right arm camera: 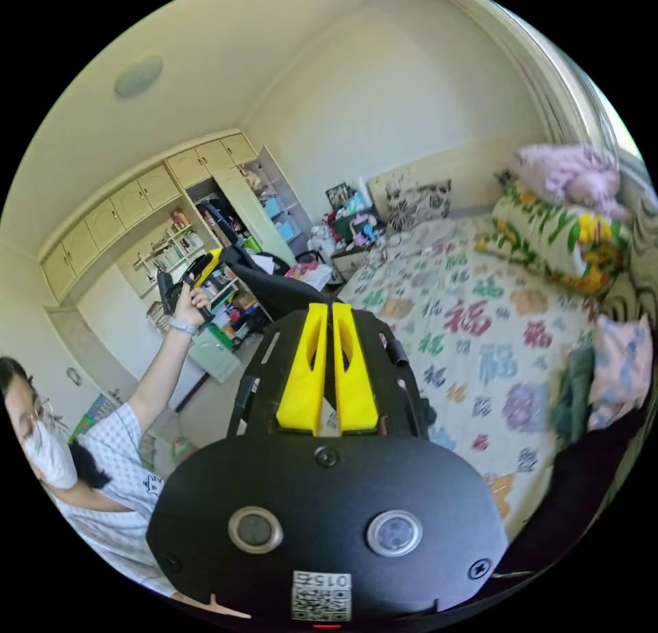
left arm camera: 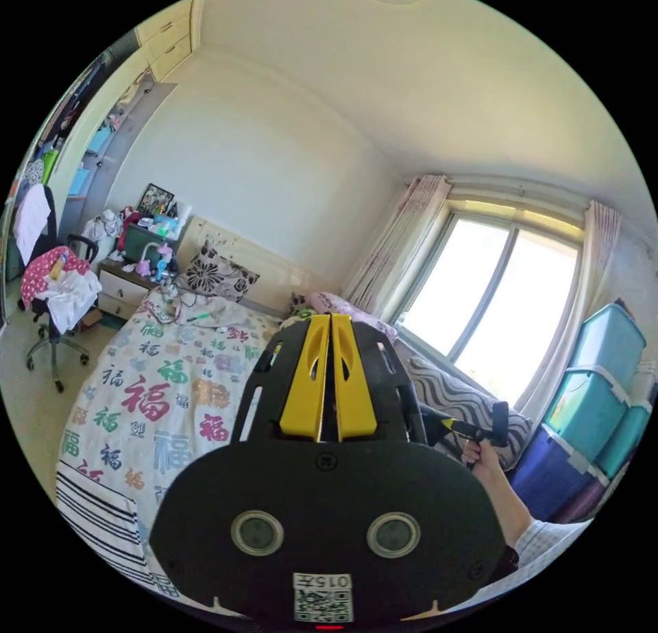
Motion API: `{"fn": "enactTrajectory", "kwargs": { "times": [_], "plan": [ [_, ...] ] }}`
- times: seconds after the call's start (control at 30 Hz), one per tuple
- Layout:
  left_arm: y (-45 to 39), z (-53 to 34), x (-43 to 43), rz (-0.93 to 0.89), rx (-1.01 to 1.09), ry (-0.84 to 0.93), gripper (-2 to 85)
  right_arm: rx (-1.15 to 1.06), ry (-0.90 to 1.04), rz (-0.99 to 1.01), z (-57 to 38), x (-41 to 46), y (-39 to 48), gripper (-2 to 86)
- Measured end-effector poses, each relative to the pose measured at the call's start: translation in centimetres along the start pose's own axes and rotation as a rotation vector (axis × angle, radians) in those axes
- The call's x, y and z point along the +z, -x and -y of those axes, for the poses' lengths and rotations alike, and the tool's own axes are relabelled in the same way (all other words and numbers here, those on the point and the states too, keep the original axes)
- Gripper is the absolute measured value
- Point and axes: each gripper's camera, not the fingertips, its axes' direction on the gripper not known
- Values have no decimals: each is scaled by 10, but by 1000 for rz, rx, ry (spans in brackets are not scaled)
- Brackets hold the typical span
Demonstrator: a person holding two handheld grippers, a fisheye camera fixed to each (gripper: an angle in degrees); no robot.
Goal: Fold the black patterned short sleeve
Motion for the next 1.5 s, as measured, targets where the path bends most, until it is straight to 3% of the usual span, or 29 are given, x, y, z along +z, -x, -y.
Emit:
{"fn": "enactTrajectory", "kwargs": {
  "times": [0.17, 0.33, 0.43, 0.6, 0.8, 1.1, 1.3, 1.5],
  "plan": [
    [21, 29, -30, -71, 99, -45, -9, -230, -67, -104, 24, -51, 83, 0],
    [104, -27, -59, -143, 73, 87, -9, -288, 112, -154, -61, -8, 89, 0],
    [180, -98, -69, -152, -42, 226, -8, -209, 269, -143, -143, 50, 53, -1],
    [324, -260, -87, -95, -441, 453, -8, 68, 611, -99, -302, 171, -25, -1],
    [402, -374, -113, 6, -691, 673, -8, 103, 925, -157, -408, 232, -24, 0],
    [472, -375, -135, 142, -633, 817, 4, 209, 935, -119, -455, 234, -15, 25],
    [521, -363, -146, 185, -590, 815, 52, 304, 865, -69, -467, 217, -17, 42],
    [566, -363, -107, 244, -451, 888, 104, 297, 790, -192, -465, 214, -25, 71]
  ]
}}
